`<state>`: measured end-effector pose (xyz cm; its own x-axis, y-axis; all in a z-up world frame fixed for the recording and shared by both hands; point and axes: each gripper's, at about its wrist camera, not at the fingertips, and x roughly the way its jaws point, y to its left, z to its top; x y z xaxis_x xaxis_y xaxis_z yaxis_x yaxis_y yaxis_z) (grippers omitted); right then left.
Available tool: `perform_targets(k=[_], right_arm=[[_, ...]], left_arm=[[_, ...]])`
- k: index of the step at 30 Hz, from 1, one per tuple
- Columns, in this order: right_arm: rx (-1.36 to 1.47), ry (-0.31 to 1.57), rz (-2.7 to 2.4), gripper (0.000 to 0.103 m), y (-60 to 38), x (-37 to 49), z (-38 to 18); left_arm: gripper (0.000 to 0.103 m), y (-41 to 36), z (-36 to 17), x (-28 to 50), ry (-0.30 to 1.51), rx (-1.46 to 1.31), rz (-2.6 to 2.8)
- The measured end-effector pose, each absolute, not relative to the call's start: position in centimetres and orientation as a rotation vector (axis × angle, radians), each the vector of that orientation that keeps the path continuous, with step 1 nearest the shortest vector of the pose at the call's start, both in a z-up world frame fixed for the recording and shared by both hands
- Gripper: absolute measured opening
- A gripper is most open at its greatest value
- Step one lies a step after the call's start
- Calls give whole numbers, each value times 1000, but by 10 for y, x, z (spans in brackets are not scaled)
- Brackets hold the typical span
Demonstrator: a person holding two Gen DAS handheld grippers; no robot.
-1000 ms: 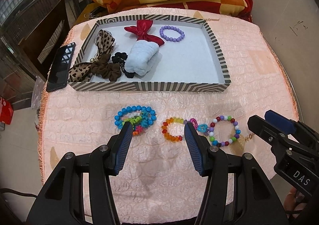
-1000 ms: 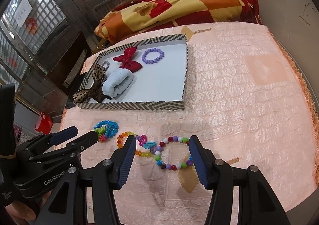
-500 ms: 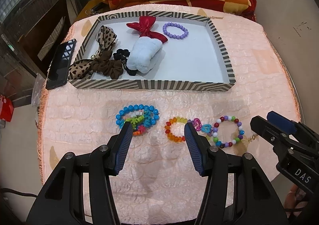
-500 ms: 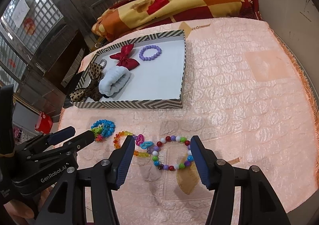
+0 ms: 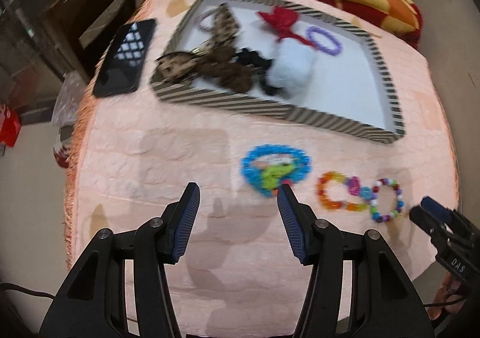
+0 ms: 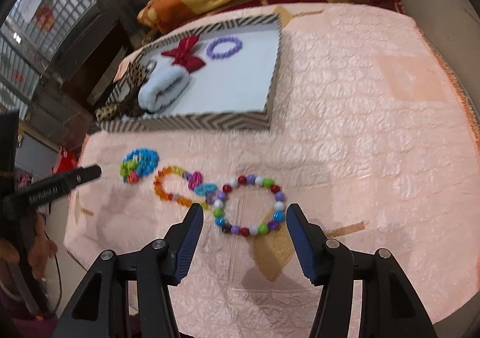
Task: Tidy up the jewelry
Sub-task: 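Grasp the blue-green beaded hair ties with the left tool while the right tool grasps the multicolour bead bracelet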
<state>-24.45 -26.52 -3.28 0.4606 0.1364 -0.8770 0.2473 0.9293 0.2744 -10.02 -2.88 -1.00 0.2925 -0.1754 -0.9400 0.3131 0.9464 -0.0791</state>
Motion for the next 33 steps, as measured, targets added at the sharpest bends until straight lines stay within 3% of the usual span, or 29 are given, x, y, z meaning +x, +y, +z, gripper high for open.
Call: perform_targets(k=[13, 27, 30, 32, 33], right_arm=[[349, 1150, -32, 56, -248, -234, -57], [331, 1157, -38, 56, -247, -229, -61], [287, 1161, -39, 56, -243, -227, -62], [254, 1168, -42, 56, -238, -226, -61], [235, 1170, -41, 56, -235, -225, -61]], left_arm=[[54, -27, -31, -79, 1291, 72, -368], [52, -72, -50, -78, 1290, 274, -536], [39, -73, -51, -77, 1284, 271, -563], [18, -74, -50, -76, 1275, 279, -571], [15, -76, -50, -76, 1274, 289, -568]])
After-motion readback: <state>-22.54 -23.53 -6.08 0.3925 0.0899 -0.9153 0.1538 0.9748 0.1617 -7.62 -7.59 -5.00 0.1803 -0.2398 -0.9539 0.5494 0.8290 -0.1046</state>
